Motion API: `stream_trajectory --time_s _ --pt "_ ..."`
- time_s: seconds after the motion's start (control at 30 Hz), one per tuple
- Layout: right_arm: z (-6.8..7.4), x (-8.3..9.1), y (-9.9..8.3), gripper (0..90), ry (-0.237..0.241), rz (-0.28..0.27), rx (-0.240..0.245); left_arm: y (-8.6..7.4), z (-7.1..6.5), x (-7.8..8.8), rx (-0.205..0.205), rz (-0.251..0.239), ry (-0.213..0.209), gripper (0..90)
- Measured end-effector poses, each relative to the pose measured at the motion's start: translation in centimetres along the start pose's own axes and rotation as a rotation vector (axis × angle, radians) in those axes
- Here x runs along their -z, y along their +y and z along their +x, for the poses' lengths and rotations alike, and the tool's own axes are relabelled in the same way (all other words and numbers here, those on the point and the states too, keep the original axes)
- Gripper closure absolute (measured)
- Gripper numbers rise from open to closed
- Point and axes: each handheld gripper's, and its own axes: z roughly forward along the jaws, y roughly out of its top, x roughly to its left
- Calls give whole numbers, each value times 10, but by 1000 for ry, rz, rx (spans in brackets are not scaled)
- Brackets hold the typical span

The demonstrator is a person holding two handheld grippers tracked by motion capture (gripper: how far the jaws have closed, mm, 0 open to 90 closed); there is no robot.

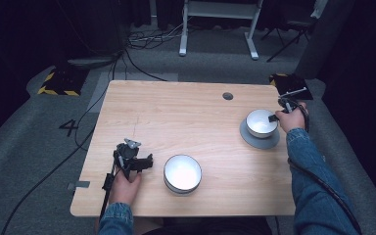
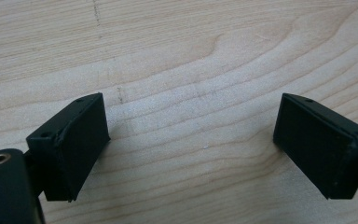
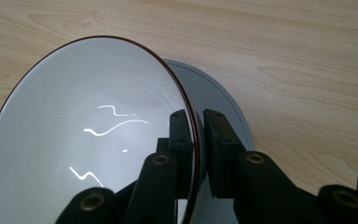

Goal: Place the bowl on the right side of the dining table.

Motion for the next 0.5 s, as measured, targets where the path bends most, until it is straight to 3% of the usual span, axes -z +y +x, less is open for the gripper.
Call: stream_trajectory --time_s 0.5 --pt "-11 -3 -10 814 13 -24 -10 0 0 0 0 0 0 103"
